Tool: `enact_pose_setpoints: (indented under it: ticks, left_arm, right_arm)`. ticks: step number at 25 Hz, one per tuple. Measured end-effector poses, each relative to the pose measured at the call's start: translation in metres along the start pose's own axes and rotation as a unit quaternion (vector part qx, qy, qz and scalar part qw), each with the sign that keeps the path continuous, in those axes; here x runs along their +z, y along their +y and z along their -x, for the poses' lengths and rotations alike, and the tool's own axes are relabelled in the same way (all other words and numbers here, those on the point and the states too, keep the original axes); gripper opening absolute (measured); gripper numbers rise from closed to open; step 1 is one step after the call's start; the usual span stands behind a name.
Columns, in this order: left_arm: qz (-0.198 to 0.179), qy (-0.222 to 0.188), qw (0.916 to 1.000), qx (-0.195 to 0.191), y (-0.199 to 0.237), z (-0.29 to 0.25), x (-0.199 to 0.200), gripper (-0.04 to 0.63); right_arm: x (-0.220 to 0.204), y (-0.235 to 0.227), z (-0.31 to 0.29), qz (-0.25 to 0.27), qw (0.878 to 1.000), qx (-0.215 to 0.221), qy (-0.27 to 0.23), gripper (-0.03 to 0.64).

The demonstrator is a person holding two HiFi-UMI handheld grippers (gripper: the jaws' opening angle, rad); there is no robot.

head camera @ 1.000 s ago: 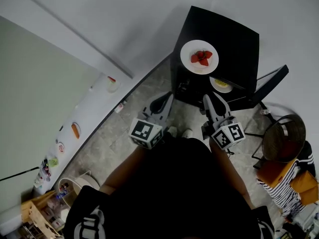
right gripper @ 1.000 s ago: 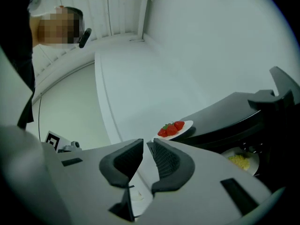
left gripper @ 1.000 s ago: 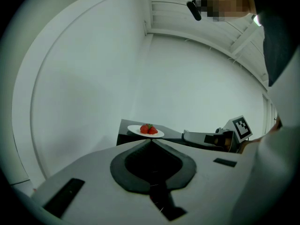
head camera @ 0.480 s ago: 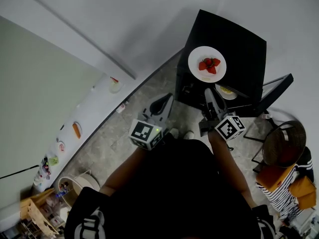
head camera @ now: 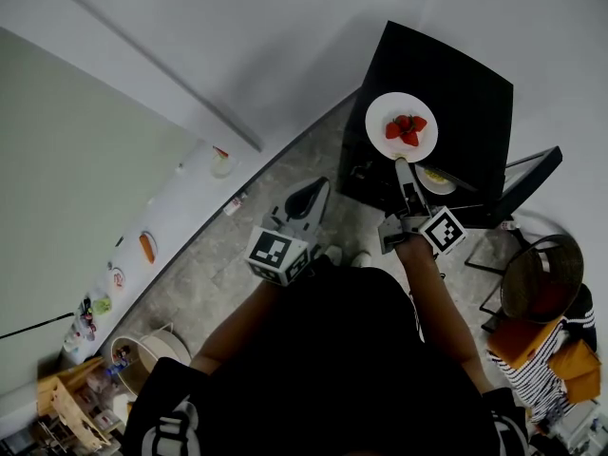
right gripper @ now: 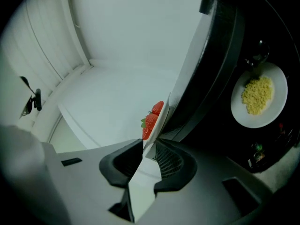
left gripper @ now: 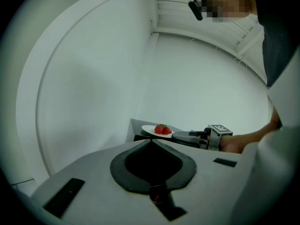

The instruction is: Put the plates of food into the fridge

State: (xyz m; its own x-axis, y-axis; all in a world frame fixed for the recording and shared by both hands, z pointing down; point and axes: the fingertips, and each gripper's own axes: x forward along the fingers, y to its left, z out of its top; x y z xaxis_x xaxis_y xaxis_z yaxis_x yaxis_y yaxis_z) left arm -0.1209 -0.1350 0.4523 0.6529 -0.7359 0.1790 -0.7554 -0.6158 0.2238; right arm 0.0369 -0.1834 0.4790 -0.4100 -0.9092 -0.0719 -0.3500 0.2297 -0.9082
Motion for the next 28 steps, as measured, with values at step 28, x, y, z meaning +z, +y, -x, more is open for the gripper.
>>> enact_pose_setpoints:
  ticks: [28]
  left_arm:
    - [0.014, -0.005, 0.9999, -0.002, -0.024, 0.010, -0.011, 0.023]
  right_arm:
    - [-0.003, 0.000, 0.029, -0.193, 0.981, 0.012, -0.012, 0.037]
